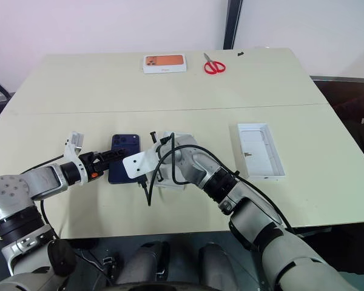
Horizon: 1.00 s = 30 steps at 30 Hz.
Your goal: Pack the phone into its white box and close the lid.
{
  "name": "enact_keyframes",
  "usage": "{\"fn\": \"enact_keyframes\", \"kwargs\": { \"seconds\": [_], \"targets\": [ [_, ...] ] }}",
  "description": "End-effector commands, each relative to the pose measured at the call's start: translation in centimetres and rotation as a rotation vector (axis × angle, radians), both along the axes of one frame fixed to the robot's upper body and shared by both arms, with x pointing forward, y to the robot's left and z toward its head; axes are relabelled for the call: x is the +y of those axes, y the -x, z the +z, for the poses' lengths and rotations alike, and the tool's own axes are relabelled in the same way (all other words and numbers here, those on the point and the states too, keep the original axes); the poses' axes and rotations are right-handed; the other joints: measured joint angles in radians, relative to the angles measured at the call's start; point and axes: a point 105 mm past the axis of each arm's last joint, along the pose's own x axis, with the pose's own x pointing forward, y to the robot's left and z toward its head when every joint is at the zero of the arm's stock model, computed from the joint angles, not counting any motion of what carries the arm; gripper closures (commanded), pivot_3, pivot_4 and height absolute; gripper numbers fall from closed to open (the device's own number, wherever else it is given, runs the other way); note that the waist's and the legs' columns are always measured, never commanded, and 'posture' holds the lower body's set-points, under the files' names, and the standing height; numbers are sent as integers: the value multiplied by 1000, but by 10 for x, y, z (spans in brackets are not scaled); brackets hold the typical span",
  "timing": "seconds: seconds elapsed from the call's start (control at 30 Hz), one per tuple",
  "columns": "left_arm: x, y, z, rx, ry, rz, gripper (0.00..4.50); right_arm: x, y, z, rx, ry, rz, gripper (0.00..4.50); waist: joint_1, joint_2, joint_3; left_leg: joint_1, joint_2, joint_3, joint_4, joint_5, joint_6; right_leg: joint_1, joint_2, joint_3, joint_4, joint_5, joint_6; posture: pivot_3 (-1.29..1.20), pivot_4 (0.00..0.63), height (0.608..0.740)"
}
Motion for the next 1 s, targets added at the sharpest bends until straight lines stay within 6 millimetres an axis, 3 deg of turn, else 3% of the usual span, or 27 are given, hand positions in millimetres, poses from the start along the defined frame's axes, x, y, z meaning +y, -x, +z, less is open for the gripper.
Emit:
{"fn": "enact_keyframes", "kwargs": {
  "seconds": [0.03,0.1,0.2,0.53,0.63,0.73,0.83,1.0],
  "targets": [
    [4,-1,8,-28,11,12,246,5,5,5,-11,-20,23,4483,0,0,0,0,0,0,0,0,0,0,0,0,0,0,0,0,150,740],
    [6,-1,8,-27,16,23,823,5,4,5,-12,-20,21,4500,0,0,0,0,0,0,0,0,0,0,0,0,0,0,0,0,150,740],
    [7,-3,9,-27,24,33,2185,3,3,5,-14,-19,18,4500,0,0,0,0,0,0,0,0,0,0,0,0,0,0,0,0,150,740],
    [10,-4,12,-37,72,59,2185,1,2,15,-22,-45,11,4500,0,0,0,0,0,0,0,0,0,0,0,0,0,0,0,0,150,740],
    [10,-3,12,-38,82,61,3005,-1,3,20,-19,-65,4,4500,1,0,0,0,0,0,0,0,0,0,0,0,0,0,0,0,150,740],
    [7,-3,11,-38,87,58,4443,-5,4,32,-14,-105,-11,4500,3,-1,0,0,0,0,0,0,0,0,0,0,0,0,0,0,150,740],
    [4,-3,10,-34,96,55,4443,-16,8,55,11,-185,-30,4500,2,-1,0,0,0,0,0,0,0,0,0,0,0,0,0,0,150,740],
    [2,-3,10,-30,126,62,4443,-36,21,77,78,-271,-36,4500,6,-1,0,0,0,0,0,0,0,1,0,0,-1,0,0,0,150,740]
  ]
}}
